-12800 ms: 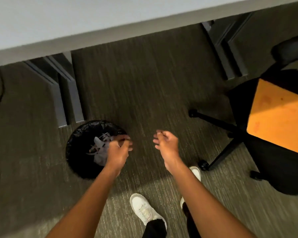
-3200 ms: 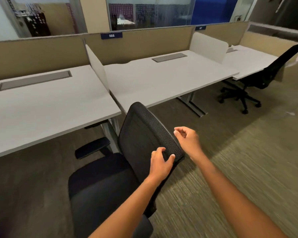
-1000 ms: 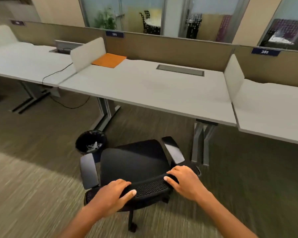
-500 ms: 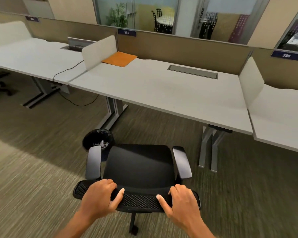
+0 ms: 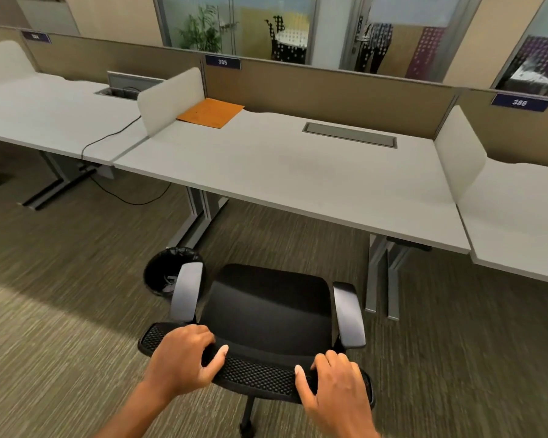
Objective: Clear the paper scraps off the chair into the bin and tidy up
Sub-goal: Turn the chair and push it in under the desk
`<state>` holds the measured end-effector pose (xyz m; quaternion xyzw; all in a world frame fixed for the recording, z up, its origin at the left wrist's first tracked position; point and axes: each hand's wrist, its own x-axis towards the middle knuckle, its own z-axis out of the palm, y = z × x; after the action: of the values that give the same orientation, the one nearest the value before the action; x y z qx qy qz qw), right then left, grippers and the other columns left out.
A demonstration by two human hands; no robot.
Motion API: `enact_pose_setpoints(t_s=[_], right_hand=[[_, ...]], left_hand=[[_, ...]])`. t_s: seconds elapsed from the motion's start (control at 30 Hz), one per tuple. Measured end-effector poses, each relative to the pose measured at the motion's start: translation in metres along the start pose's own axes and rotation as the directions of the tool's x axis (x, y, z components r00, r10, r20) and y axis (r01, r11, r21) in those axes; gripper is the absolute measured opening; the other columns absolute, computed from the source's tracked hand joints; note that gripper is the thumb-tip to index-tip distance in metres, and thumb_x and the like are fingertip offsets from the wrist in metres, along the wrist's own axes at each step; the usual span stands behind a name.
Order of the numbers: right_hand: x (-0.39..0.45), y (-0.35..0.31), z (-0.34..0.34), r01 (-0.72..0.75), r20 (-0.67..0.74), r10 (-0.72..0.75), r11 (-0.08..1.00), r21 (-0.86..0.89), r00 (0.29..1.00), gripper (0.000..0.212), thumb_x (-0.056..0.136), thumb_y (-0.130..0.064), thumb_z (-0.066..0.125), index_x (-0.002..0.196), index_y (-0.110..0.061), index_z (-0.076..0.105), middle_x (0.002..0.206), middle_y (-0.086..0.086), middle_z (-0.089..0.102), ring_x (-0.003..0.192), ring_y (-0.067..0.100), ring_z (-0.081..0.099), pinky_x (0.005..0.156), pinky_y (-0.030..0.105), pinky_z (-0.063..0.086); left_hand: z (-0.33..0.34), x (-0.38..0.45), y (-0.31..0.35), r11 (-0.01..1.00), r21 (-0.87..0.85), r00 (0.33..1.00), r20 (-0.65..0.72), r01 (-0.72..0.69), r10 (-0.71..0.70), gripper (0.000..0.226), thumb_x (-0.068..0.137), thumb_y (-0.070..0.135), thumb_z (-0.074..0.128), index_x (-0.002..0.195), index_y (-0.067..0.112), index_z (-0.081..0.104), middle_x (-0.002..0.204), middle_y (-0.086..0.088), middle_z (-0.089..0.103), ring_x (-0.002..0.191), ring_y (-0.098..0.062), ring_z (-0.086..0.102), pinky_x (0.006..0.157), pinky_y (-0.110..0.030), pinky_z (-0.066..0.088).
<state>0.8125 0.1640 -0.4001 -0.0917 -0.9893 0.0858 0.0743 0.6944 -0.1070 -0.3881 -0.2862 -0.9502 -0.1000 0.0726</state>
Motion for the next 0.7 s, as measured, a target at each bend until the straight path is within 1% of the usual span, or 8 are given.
enact_pose_setpoints(t_s=[0.17, 0.3, 0.47, 0.6, 0.7], right_hand=[[0.025, 0.0, 0.003, -0.034, -0.016, 0.034, 0.999, 0.022, 0.999, 0.038, 0.084, -0.061, 0.04, 0.066, -0.03, 0.053, 0.064, -0.011, 0.047, 0.06, 0.008, 0.045, 0.059, 0.022, 0.041], [0.056, 0.001, 0.002, -0.036, -0.039, 0.037, 0.999, 0.024, 0.999, 0.041, 0.086, -0.061, 0.041, 0.067, -0.028, 0.055, 0.063, -0.012, 0.047, 0.059, 0.008, 0.045, 0.057, 0.022, 0.044], [0.097, 0.012, 0.0, -0.035, -0.051, 0.037, 0.999, 0.03, 0.998, 0.04, 0.087, -0.058, 0.043, 0.069, -0.025, 0.055, 0.065, -0.011, 0.046, 0.062, 0.009, 0.045, 0.056, 0.021, 0.043], [0.138, 0.024, 0.004, -0.054, -0.049, 0.057, 0.996, 0.069, 0.997, 0.041, 0.087, -0.057, 0.041, 0.072, -0.023, 0.058, 0.069, -0.009, 0.05, 0.066, 0.008, 0.047, 0.057, 0.021, 0.047], [0.167, 0.036, 0.007, -0.05, -0.055, 0.055, 0.995, 0.087, 0.997, 0.04, 0.087, -0.056, 0.04, 0.074, -0.023, 0.059, 0.071, -0.01, 0.05, 0.067, 0.008, 0.048, 0.058, 0.02, 0.047]], left_hand=[[0.003, 0.036, -0.013, 1.0, 0.001, 1.0, -0.001, -0.028, 0.028, 0.045, 0.085, 0.058, 0.044, 0.061, 0.024, 0.06, 0.06, 0.01, 0.056, 0.055, -0.007, 0.053, 0.051, -0.025, 0.044], [0.01, 0.063, -0.02, 1.0, 0.007, 1.0, -0.02, 0.008, -0.007, 0.044, 0.085, 0.056, 0.045, 0.06, 0.023, 0.058, 0.059, 0.009, 0.055, 0.056, -0.009, 0.053, 0.05, -0.026, 0.04], [0.022, 0.107, -0.025, 0.999, -0.025, 0.999, -0.026, 0.023, -0.024, 0.041, 0.084, 0.053, 0.047, 0.059, 0.023, 0.057, 0.057, 0.008, 0.054, 0.054, -0.01, 0.054, 0.047, -0.027, 0.041], [0.034, 0.151, -0.032, 0.999, -0.029, 1.0, -0.017, 0.024, -0.024, 0.04, 0.083, 0.052, 0.046, 0.059, 0.023, 0.058, 0.056, 0.008, 0.055, 0.052, -0.01, 0.054, 0.046, -0.025, 0.039], [0.042, 0.181, -0.036, 0.999, -0.037, 1.0, -0.015, 0.007, -0.007, 0.036, 0.084, 0.049, 0.048, 0.061, 0.024, 0.06, 0.058, 0.009, 0.057, 0.054, -0.009, 0.055, 0.048, -0.022, 0.038]])
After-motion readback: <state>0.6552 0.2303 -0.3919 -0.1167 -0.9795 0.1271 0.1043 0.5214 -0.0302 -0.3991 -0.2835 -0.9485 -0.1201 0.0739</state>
